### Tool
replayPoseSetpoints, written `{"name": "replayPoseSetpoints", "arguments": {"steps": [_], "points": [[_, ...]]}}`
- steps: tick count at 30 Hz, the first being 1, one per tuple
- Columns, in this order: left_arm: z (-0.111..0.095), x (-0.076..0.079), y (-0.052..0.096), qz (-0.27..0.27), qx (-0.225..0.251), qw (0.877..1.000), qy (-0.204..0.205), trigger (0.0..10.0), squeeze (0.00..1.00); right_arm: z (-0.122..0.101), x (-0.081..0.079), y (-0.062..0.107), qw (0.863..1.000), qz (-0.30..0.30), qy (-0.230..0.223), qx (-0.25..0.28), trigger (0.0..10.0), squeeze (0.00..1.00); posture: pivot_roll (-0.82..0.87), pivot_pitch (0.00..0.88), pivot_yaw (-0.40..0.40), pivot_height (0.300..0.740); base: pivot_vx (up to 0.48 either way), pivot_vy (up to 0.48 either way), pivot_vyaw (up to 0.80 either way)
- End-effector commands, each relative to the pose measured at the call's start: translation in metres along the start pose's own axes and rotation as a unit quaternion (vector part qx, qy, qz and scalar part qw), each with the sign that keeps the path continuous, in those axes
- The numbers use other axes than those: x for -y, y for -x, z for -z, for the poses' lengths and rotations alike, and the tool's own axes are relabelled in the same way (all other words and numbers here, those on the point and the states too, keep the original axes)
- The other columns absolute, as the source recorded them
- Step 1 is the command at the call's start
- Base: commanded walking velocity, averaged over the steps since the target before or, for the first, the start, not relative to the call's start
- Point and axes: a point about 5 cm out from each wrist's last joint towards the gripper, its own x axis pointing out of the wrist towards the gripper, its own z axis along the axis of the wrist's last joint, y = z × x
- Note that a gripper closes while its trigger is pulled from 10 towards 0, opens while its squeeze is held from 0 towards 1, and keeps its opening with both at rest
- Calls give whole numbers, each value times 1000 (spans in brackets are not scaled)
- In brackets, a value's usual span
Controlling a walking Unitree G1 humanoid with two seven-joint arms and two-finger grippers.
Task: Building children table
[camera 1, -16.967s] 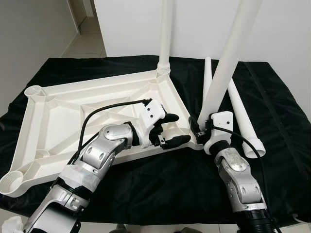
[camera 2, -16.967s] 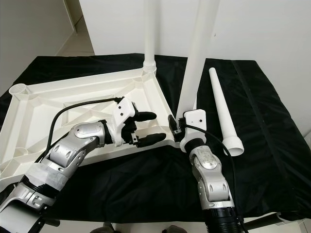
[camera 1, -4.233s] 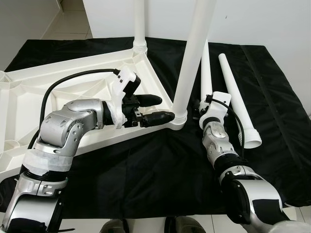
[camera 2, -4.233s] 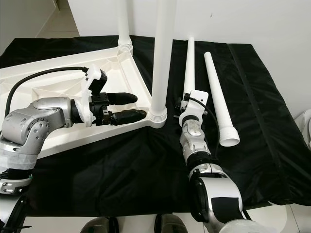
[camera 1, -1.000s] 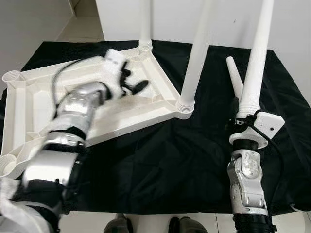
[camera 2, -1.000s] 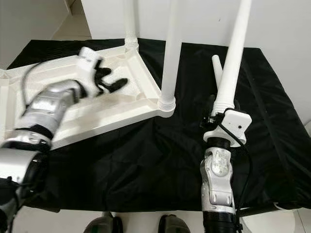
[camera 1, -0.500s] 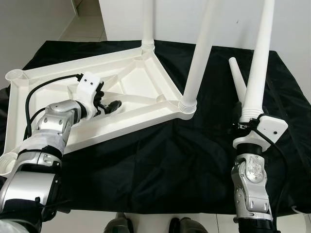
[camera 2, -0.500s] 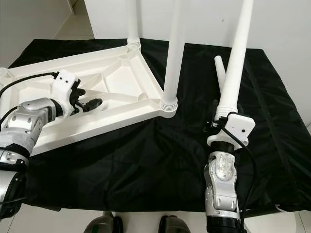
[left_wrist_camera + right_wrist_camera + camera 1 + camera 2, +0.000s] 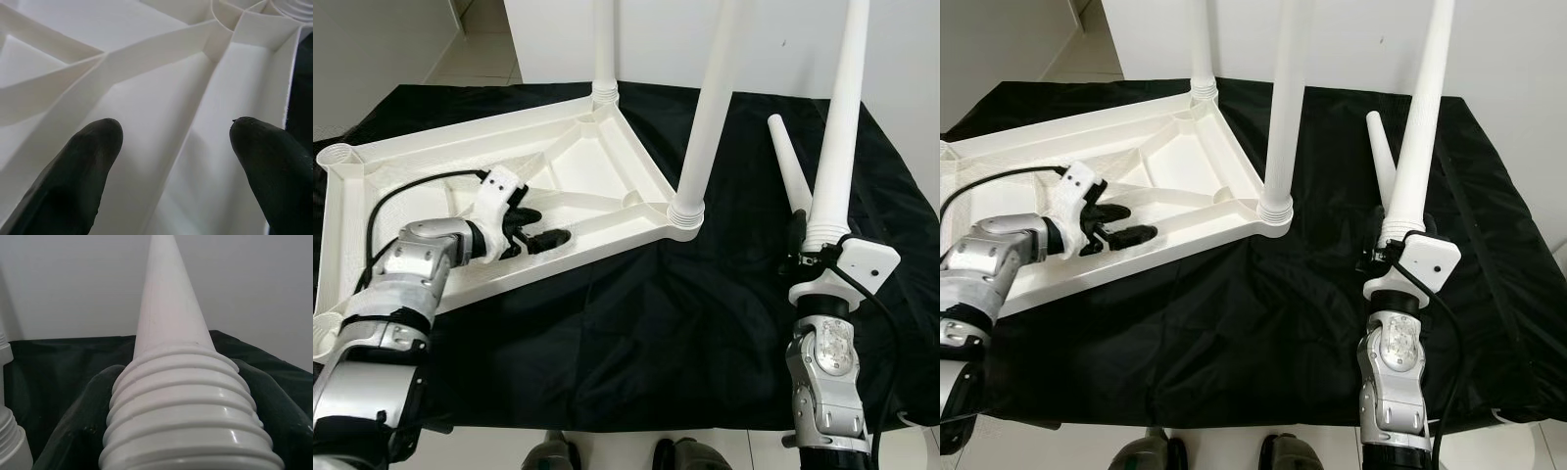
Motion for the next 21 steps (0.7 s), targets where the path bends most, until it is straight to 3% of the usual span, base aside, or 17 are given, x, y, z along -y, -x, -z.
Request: {"name": "replayPoseSetpoints", "arguments": {"steps": [1, 9, 15, 19, 20, 21], "points": [[7, 2, -1, 8, -14, 1000, 6, 10000, 0, -4, 1, 0, 1000, -2, 1, 7, 10000, 0, -9, 41, 25, 740, 0, 0, 0], [29, 4, -12, -24, -78, 997, -5, 10000, 0, -5, 0, -2, 1000, -6, 3, 8, 10000, 0, -15, 34, 24, 740, 0, 0, 0], [31, 7, -14, -19, -80, 997, -3, 10000, 0, -5, 1, -2, 1000, -6, 3, 8, 10000, 0, -15, 34, 24, 740, 0, 0, 0], [32, 5, -17, -55, -84, 995, -2, 10000, 0, -6, 2, -2, 1000, -4, 6, 8, 10000, 0, -18, 40, 26, 740, 0, 0, 0], [30, 0, -19, -96, -83, 992, -3, 6039, 0, -6, 3, -2, 1000, -2, 7, 8, 10000, 0, -20, 43, 26, 740, 0, 0, 0], [28, -3, -20, -129, -79, 989, -3, 1412, 0, -6, 3, -2, 1000, -1, 8, 7, 10000, 0, -21, 42, 27, 740, 0, 0, 0]]}}
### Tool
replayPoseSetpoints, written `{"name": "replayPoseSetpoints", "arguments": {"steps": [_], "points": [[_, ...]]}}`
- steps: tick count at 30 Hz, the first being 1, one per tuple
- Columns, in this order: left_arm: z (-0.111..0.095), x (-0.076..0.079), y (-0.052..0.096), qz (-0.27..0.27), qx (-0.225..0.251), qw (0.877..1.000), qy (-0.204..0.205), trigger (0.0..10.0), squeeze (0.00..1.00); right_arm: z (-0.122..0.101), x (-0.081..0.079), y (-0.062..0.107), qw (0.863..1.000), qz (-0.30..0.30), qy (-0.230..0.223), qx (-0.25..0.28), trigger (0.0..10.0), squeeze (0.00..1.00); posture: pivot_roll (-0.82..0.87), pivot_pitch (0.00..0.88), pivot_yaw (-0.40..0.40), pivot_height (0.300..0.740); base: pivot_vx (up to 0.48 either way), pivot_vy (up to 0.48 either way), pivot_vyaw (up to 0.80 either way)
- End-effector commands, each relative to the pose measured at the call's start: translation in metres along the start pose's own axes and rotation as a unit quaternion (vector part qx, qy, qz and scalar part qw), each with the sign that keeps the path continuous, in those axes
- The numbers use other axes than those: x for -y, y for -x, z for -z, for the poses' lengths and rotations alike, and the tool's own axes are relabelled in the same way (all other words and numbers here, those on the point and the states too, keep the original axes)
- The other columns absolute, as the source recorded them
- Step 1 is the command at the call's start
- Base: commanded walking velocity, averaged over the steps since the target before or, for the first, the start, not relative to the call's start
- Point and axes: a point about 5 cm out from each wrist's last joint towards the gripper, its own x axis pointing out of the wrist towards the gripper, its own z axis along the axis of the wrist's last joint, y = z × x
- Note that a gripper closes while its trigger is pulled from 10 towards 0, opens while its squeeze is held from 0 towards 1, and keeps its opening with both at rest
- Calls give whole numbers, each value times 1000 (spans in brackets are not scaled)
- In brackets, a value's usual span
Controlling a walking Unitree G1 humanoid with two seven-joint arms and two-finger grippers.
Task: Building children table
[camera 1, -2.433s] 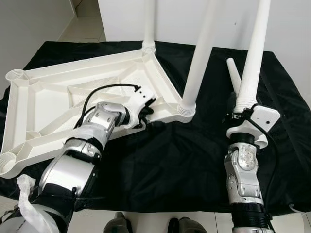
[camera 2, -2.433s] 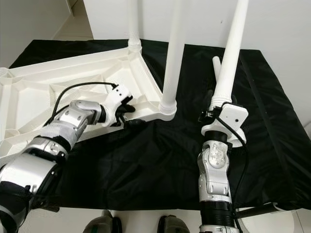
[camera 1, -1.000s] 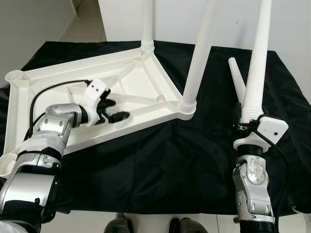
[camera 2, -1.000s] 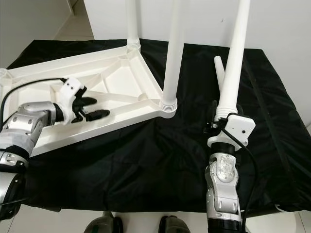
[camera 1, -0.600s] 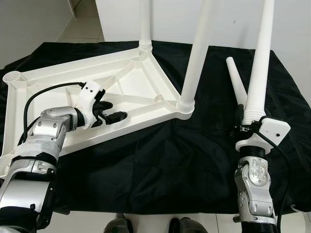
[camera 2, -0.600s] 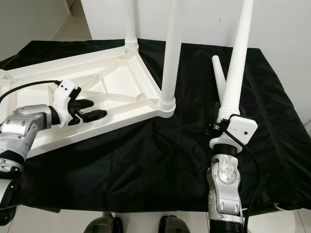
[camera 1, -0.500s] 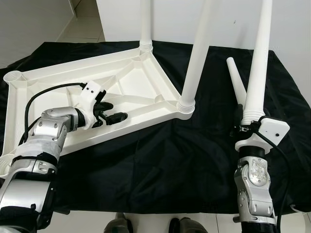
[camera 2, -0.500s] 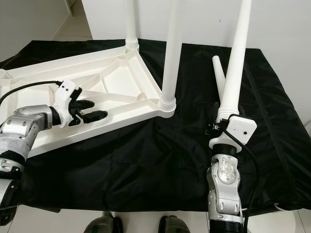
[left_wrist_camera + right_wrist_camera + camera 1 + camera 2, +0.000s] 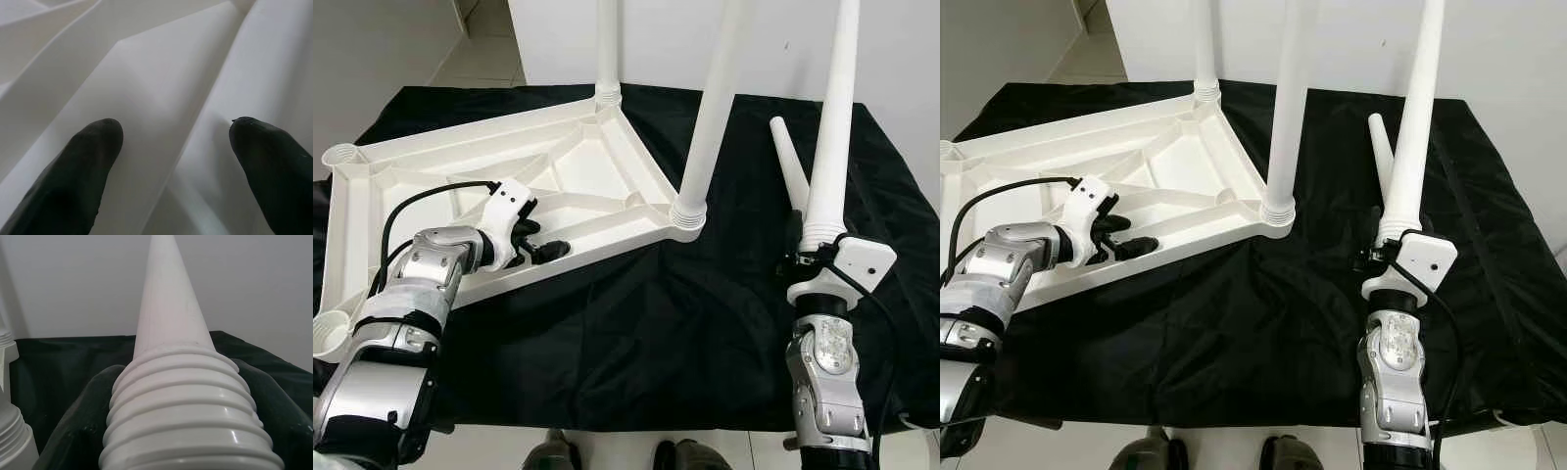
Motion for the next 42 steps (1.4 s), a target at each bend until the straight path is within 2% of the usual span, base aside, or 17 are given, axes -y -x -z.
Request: {"name": "replayPoseSetpoints", "arguments": {"steps": [1, 17, 23, 25, 27, 29, 30, 31, 32, 33, 35, 36, 37, 38, 40, 41, 42], "points": [[6, -5, -3, -56, -16, 998, 9, 0, 0, -6, 3, 0, 1000, 5, 5, 10, 10000, 0, -22, 43, 27, 740, 0, 0, 0], [0, 7, -10, -58, 3, 998, -3, 0, 0, -5, 3, -1, 1000, 3, 7, 8, 10000, 0, -19, 48, 21, 740, 0, 0, 0], [-7, 21, -19, -50, 24, 998, 2, 0, 0, -5, 2, -1, 1000, 3, 7, 7, 10000, 0, -18, 47, 22, 740, 0, 0, 0], [-14, 37, -27, -28, 41, 999, 4, 0, 0, -4, 0, -2, 1000, 1, 6, 7, 10000, 0, -16, 47, 22, 740, 0, 0, 0], [-16, 43, -29, -17, 49, 999, 1, 0, 0, -4, 0, -2, 1000, 1, 6, 7, 10000, 0, -17, 47, 22, 740, 0, 0, 0], [-16, 43, -29, -17, 49, 999, 1, 0, 0, -4, 0, -2, 1000, 1, 6, 7, 10000, 0, -17, 47, 22, 740, 0, 0, 0], [-20, 52, -32, 4, 63, 998, -6, 10000, 0, -4, -1, -2, 1000, 0, 5, 7, 10000, 0, -20, 48, 25, 740, 0, 0, 0], [-20, 52, -32, 4, 63, 998, -6, 10000, 0, -4, -1, -2, 1000, 0, 5, 7, 10000, 0, -20, 48, 25, 740, 0, 0, 0], [-26, 63, -32, 42, 89, 995, -14, 10000, 0, -5, -1, -1, 1000, -1, 6, 7, 10000, 0, -21, 51, 28, 740, 0, 0, 0], [-28, 63, -31, 51, 97, 994, -13, 10000, 420, -4, -1, -1, 1000, -1, 7, 7, 10000, 0, -22, 51, 30, 740, 0, 0, 0], [-30, 62, -30, 54, 101, 993, -12, 10000, 420, -4, -1, 0, 1000, -1, 7, 7, 10000, 0, -21, 51, 31, 740, 0, 0, 0], [-31, 61, -29, 53, 105, 993, -13, 10000, 804, -4, -1, 0, 1000, 0, 8, 7, 10000, 0, -21, 52, 31, 740, 0, 0, 0], [-31, 61, -29, 53, 105, 993, -13, 10000, 804, -4, -1, 0, 1000, 0, 8, 7, 10000, 0, -21, 52, 31, 740, 0, 0, 0], [-33, 60, -28, 52, 108, 993, -12, 10000, 475, -4, -1, 0, 1000, 0, 8, 6, 10000, 0, -20, 51, 34, 740, 0, 0, 0], [-36, 57, -25, 63, 117, 991, -4, 10000, 439, -4, 0, 0, 1000, 1, 8, 7, 10000, 0, -19, 50, 35, 740, 0, 0, 0], [-39, 55, -21, 78, 127, 989, 11, 10000, 1000, -4, 0, 0, 1000, 2, 8, 7, 10000, 0, -17, 49, 36, 740, 0, 0, 0], [-41, 54, -18, 84, 134, 987, 13, 10000, 1000, -4, 0, 0, 1000, 2, 7, 7, 10000, 0, -17, 49, 36, 740, 0, 0, 0]]}}
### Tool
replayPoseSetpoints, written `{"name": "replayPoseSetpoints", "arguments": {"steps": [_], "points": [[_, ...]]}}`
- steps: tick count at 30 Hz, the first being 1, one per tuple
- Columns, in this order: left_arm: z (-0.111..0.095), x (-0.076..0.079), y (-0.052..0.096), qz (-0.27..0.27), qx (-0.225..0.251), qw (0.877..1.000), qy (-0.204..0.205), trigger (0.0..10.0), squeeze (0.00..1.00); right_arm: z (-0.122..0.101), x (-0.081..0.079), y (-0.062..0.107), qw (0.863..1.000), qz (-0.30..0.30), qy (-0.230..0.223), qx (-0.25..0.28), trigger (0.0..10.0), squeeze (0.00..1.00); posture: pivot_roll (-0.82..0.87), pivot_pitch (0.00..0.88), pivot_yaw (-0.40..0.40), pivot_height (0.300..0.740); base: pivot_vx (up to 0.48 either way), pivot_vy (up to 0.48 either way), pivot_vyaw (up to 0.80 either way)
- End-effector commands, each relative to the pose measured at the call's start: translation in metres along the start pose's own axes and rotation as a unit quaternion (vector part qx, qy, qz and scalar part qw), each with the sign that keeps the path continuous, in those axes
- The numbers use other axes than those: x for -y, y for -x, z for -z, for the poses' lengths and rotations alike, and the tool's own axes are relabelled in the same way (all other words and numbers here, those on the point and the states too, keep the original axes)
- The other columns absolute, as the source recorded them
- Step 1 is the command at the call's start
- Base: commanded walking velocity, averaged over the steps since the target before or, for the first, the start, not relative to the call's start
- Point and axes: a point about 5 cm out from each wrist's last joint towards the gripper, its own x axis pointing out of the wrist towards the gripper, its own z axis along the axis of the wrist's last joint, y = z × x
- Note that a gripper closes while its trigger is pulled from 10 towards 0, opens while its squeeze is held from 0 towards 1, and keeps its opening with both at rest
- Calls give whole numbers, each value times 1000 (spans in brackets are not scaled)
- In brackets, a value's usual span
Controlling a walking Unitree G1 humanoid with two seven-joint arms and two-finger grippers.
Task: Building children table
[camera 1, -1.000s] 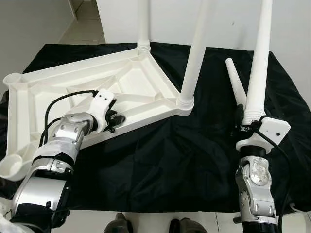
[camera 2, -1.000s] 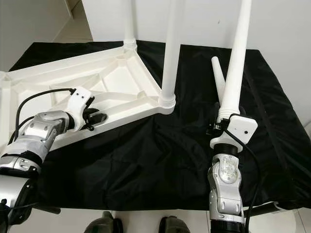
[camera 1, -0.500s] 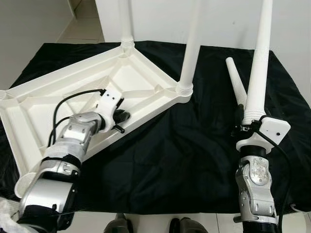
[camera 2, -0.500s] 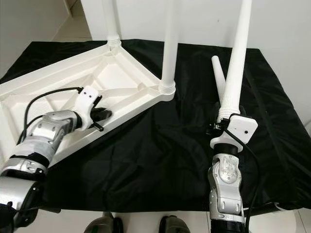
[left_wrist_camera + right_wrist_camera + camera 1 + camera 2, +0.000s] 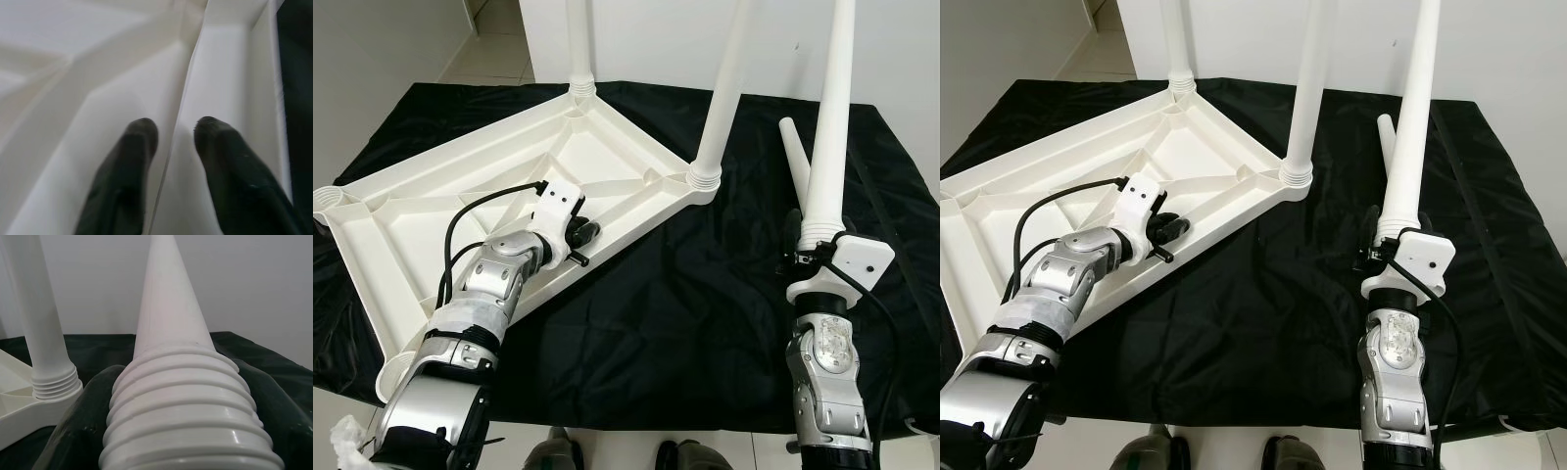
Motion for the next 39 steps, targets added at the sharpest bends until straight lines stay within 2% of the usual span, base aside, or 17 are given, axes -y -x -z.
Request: {"name": "replayPoseSetpoints", "arguments": {"steps": [1, 5, 6, 10, 12, 13, 14, 15, 17, 18, 19, 20, 24, 32, 35, 36, 39], "points": [[-9, 4, 4, 78, 18, 997, 1, 10000, 1000, -4, 1, 1, 1000, 3, 2, 8, 10000, 0, -17, 49, 36, 740, 0, 0, 0], [-17, -5, 9, 66, 33, 997, -4, 10000, 1000, -3, 0, 1, 1000, 3, 1, 8, 10000, 0, -14, 44, 36, 740, 0, 0, 0], [-22, -14, 14, 55, 43, 998, -6, 10000, 0, -3, 0, 1, 1000, 2, 0, 8, 10000, 0, -15, 43, 36, 740, 0, 0, 0], [-26, -19, 17, 49, 49, 998, -5, 10000, 0, -2, 0, 1, 1000, 2, 0, 8, 10000, 0, -15, 44, 35, 740, 0, 0, 0], [-30, -29, 23, 37, 51, 998, -17, 10000, 0, -2, -1, 1, 1000, 1, 0, 8, 10000, 0, -16, 42, 34, 740, 0, 0, 0], [-34, -47, 33, 3, 43, 998, -46, 10000, 0, -3, 0, 2, 1000, 1, 0, 8, 10000, 0, -14, 40, 30, 740, 0, 0, 0], [-34, -47, 33, 3, 43, 998, -46, 10000, 0, -3, 0, 2, 1000, 1, 0, 8, 10000, 0, -14, 40, 30, 740, 0, 0, 0], [-37, -65, 43, -37, 34, 996, -71, 10000, 0, -3, 0, 2, 1000, 1, 1, 9, 10000, 0, -9, 39, 25, 740, 0, 0, 0], [-37, -65, 43, -37, 34, 996, -71, 10000, 0, -3, 0, 2, 1000, 1, 1, 9, 10000, 0, -9, 39, 25, 740, 0, 0, 0], [-41, -81, 54, -75, 22, 992, -99, 10000, 0, -3, 1, 2, 1000, -1, 2, 9, 10000, 0, -6, 37, 22, 740, 0, 0, 0], [-41, -81, 54, -75, 22, 992, -99, 10000, 0, -3, 1, 2, 1000, -1, 2, 9, 10000, 0, -6, 37, 22, 740, 0, 0, 0], [-40, -101, 70, -118, -14, 982, -149, 10000, 0, -3, 1, 1, 1000, -3, 2, 8, 10000, 0, -4, 33, 16, 740, 0, 0, 0], [-34, -125, 95, -165, -90, 956, -227, 10000, 0, -3, 0, -1, 1000, -9, 2, 9, 10000, 0, -3, 32, 14, 740, 0, 0, 0], [-27, -139, 114, -177, -158, 934, -266, 10000, 0, -3, 0, -1, 1000, -10, 3, 9, 10000, 0, -6, 33, 10, 740, 0, 0, 0], [-11, -134, 120, -107, -224, 916, -315, 10000, 0, -4, 1, -1, 1000, -10, 6, 9, 10000, 0, -7, 34, 9, 740, 0, 0, 0], [-5, -129, 118, -72, -235, 915, -320, 10000, 0, -4, 2, -1, 1000, -10, 7, 9, 10000, 0, -6, 35, 6, 740, 0, 0, 0], [0, -123, 115, -39, -240, 917, -316, 10000, 0, -4, 3, -2, 1000, -9, 8, 9, 10000, 0, -6, 34, 6, 740, 0, 0, 0]]}}
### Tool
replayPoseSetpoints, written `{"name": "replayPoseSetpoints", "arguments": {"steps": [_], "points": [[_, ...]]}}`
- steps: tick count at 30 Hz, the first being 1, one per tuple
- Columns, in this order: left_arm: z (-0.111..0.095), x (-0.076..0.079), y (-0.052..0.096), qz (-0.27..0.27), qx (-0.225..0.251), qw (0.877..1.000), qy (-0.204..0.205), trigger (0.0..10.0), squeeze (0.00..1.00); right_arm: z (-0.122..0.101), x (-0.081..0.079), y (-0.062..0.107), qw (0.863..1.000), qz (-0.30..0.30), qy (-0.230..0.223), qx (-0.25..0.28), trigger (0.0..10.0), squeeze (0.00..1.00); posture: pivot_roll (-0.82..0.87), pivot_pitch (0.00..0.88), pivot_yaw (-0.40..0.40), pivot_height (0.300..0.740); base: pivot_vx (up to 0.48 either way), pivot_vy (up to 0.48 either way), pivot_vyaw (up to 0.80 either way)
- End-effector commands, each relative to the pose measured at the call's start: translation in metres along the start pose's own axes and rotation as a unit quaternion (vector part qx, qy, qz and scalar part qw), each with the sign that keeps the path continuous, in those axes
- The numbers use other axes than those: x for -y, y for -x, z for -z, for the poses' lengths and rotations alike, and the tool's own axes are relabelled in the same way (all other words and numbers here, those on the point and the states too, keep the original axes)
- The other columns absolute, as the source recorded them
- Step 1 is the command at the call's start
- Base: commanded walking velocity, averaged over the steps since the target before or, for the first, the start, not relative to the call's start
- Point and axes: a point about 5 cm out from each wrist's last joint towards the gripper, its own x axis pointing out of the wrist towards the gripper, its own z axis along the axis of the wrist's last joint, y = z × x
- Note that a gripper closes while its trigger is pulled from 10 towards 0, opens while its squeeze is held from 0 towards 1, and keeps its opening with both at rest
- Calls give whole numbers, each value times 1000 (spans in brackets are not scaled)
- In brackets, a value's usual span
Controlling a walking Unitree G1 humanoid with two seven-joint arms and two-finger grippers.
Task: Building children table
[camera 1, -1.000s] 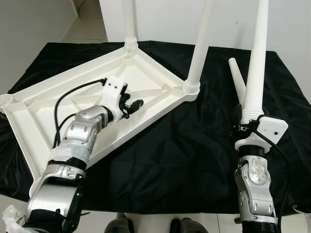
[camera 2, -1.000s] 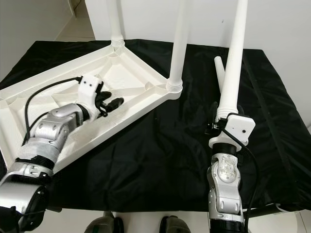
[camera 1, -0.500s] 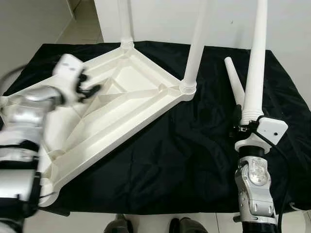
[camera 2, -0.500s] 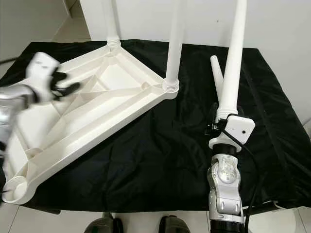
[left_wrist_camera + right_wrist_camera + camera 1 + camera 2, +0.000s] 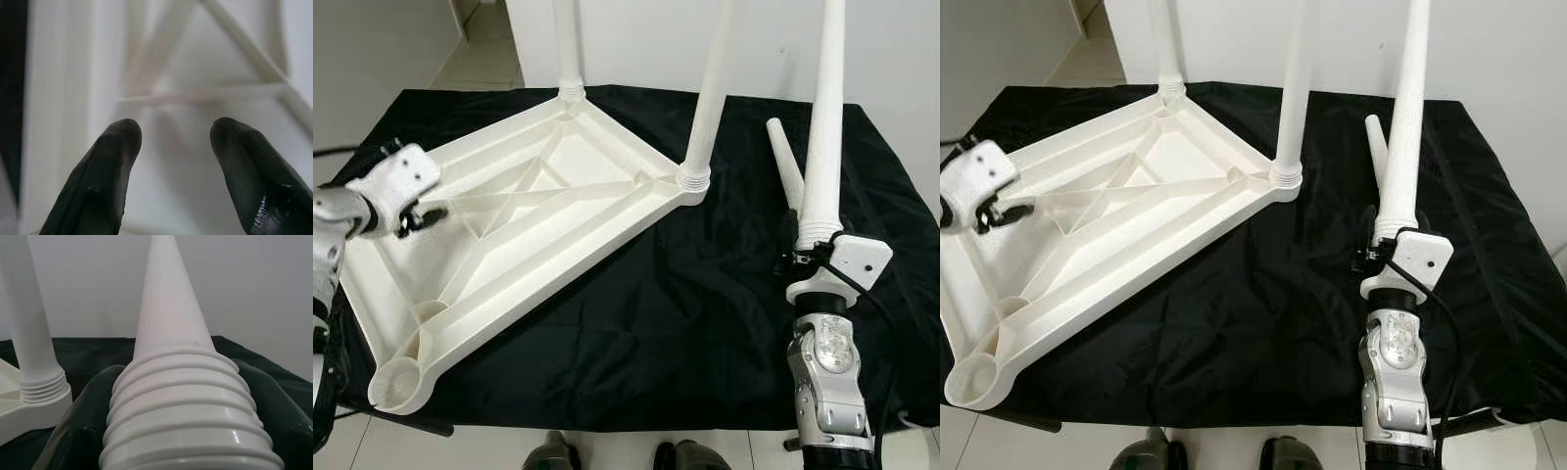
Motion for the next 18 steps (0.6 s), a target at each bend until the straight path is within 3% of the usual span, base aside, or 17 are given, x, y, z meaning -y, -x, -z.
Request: {"name": "replayPoseSetpoints", "arguments": {"steps": [1, 5, 7, 10, 12, 14, 17, 18], "points": [[-1, 4, -1, 20, 0, 1000, -12, 10000, 0, -3, 1, -1, 1000, -1, 0, 8, 10000, 0, -6, 34, 6, 740, 0, 0, 0], [0, 19, -7, 69, -9, 998, -7, 10000, 0, -4, 2, -2, 1000, 1, 1, 10, 10000, 0, -9, 38, 10, 740, 0, 0, 0], [-2, 41, -11, 143, -11, 989, -17, 10000, 0, -4, 3, -2, 1000, 3, 1, 11, 10000, 0, -10, 39, 12, 740, 0, 0, 0], [-11, 54, -13, 184, 13, 983, -12, 10000, 0, -4, 3, -3, 1000, 4, 2, 11, 10000, 0, -9, 39, 14, 740, 0, 0, 0], [-11, 54, -13, 184, 13, 983, -12, 10000, 0, -4, 3, -3, 1000, 4, 2, 11, 10000, 0, -9, 39, 14, 740, 0, 0, 0], [-17, 59, -14, 197, 31, 980, -7, 10000, 0, -4, 3, -3, 1000, 4, 2, 11, 10000, 0, -8, 42, 16, 740, 0, 0, 0], [-61, 90, -19, 271, 137, 952, 39, 10000, 0, -4, 3, -5, 1000, 6, 0, 11, 10000, 0, -7, 42, 21, 740, 0, 0, 0], [-61, 90, -19, 271, 137, 952, 39, 10000, 0, -4, 3, -5, 1000, 6, 0, 11, 10000, 0, -7, 42, 21, 740, 0, 0, 0]]}}
